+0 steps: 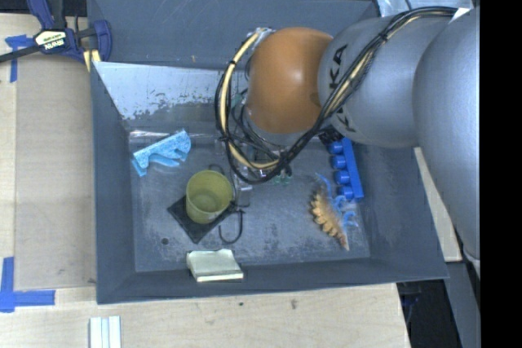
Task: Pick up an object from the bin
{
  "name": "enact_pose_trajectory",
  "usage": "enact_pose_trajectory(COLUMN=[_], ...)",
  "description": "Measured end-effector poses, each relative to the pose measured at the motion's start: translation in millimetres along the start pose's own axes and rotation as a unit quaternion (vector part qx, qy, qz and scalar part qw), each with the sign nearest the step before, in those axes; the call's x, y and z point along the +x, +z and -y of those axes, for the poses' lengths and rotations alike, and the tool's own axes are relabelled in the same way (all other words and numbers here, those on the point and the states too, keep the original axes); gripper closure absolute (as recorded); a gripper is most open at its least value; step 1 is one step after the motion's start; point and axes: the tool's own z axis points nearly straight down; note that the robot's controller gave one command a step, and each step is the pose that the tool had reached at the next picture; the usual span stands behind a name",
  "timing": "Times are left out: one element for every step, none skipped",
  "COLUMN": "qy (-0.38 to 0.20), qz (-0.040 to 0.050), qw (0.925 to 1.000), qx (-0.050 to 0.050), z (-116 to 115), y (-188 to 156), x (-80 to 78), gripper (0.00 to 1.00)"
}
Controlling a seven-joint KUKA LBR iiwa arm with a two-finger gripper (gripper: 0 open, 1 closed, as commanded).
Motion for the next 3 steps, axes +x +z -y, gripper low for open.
enact_pose_trajectory(qy=[-0.047, -0.182, -0.203], qz=[0.0082, 0.0054, 0.0027], qw=[0.9988, 0.9833, 0.9791], qx=[-0.003, 0.0, -0.001], z=[-33.4, -24.6, -24.8], y=[-34.1, 2.0, 30.7], x=[-14.0, -4.0, 2.6], gripper=[0.0, 0.0, 0.0])
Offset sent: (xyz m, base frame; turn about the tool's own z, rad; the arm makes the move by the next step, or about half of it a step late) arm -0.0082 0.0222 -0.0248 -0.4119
